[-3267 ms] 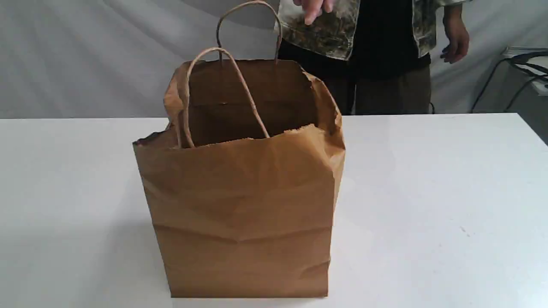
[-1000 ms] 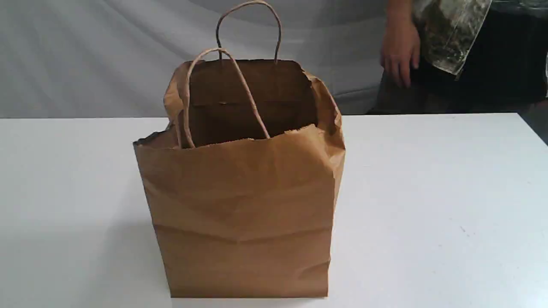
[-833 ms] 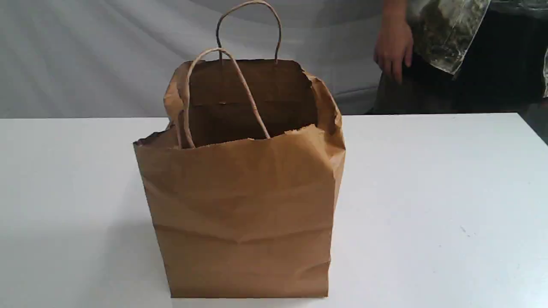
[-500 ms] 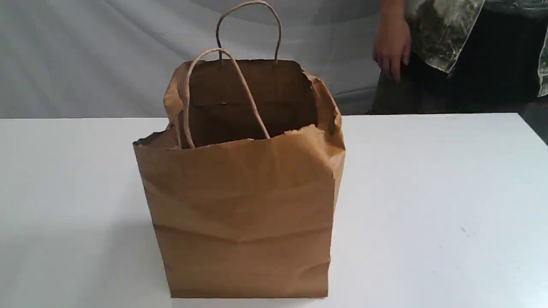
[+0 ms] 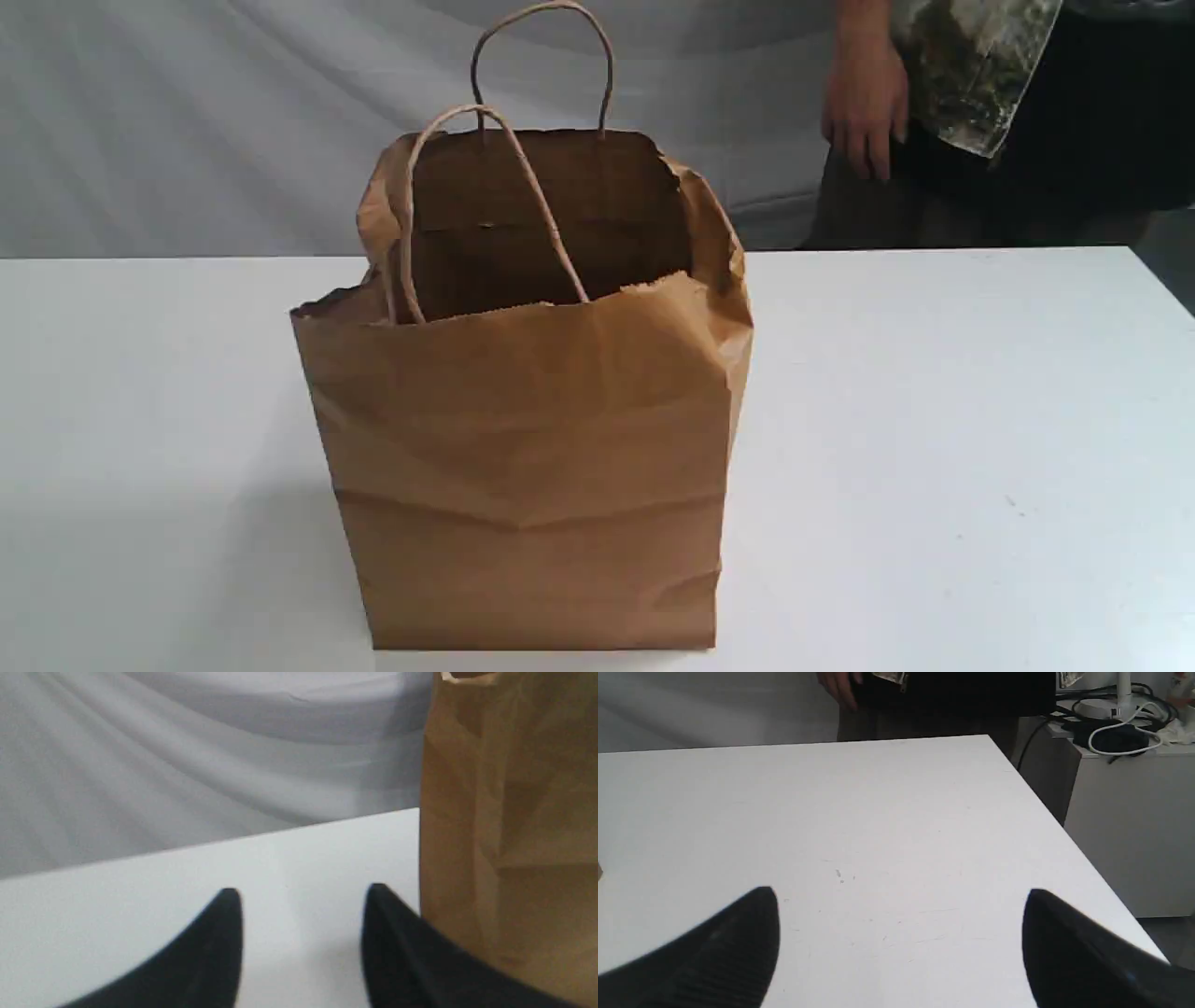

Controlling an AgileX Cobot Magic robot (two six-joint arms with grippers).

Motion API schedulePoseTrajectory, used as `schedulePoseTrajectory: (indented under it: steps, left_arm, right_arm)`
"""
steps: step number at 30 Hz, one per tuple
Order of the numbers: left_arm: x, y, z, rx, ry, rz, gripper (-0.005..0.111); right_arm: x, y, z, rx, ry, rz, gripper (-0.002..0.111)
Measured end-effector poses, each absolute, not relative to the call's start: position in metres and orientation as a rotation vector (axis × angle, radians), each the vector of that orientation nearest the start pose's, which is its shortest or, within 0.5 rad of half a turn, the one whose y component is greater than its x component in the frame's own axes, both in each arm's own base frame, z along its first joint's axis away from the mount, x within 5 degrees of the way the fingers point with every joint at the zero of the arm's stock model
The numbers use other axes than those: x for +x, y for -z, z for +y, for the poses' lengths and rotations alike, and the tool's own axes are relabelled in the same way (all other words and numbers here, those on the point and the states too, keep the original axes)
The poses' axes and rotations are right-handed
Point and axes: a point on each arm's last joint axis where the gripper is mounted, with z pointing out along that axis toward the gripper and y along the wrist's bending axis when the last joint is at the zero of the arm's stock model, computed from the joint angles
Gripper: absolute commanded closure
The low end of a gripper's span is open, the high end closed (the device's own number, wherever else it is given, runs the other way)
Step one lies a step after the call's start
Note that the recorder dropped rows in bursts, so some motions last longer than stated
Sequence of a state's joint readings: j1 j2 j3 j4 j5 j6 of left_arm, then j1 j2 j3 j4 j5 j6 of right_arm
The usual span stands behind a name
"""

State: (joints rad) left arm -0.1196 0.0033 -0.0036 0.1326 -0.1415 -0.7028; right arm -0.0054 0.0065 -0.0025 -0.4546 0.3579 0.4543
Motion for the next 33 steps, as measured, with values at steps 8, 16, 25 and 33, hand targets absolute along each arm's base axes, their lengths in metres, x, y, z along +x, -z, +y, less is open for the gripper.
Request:
schedulePoseTrajectory:
  steps: [8,16,25,33]
  left_arm:
    - [0.056,-0.217,-0.006,-0.11,0.31,1.459,0.043]
    - [0.055,-0.193,-0.011,0.068,0.19,1.723,0.043]
    - [0.054,-0.19,-0.011,0.093,0.176,1.755,0.043]
    - [0.055,-0.198,-0.009,0.182,0.059,1.65,0.078]
  right_arm:
    - [0.053,-0.185,-0.014,0.137,0.126,1.805,0.037]
    - [0.053,-0.185,-0.014,0.137,0.126,1.805,0.037]
    - [0.053,-0.185,-0.014,0.137,0.126,1.805,0.037]
    - [0.053,-0.185,-0.014,0.137,0.126,1.805,0.037]
